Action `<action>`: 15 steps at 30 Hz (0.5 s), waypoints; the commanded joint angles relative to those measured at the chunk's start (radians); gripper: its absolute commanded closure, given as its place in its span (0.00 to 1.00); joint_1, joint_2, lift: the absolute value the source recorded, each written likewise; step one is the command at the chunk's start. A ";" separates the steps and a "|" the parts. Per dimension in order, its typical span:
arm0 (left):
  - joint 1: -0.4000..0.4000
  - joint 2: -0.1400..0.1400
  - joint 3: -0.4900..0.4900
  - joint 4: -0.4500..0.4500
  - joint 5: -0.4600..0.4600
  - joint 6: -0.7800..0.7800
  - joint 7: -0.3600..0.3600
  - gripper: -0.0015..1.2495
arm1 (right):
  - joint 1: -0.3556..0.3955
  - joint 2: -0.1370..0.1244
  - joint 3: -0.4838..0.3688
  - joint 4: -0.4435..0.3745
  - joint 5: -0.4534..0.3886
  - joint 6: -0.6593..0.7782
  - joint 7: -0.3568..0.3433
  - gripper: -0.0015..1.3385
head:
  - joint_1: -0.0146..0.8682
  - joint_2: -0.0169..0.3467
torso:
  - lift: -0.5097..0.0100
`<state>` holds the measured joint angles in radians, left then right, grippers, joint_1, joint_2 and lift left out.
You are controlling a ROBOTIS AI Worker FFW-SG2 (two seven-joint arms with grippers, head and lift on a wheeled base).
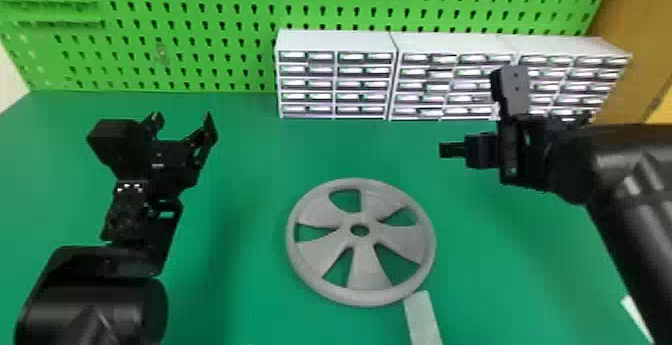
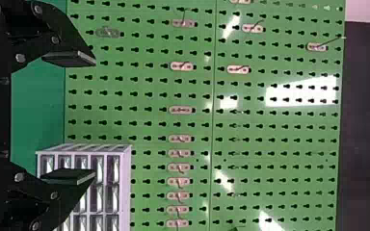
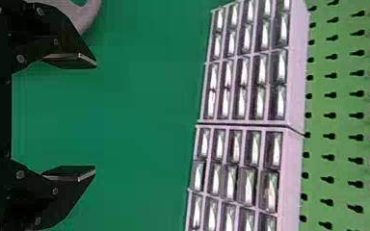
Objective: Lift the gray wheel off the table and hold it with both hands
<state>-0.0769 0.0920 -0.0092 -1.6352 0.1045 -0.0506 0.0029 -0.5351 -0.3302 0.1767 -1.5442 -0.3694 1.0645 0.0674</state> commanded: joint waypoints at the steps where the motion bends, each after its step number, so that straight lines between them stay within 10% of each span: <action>1: -0.001 0.000 0.000 0.000 -0.002 0.000 0.000 0.35 | -0.068 -0.035 0.069 0.045 -0.043 0.055 0.000 0.36 | 0.82 0.09 | 0.79; 15: -0.001 0.000 0.003 0.000 -0.008 0.000 0.000 0.35 | -0.215 -0.105 0.265 0.185 -0.247 0.121 -0.031 0.36 | 0.82 0.09 | 0.79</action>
<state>-0.0783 0.0920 -0.0075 -1.6352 0.0983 -0.0506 0.0030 -0.7189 -0.4177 0.3949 -1.3930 -0.5486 1.1761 0.0563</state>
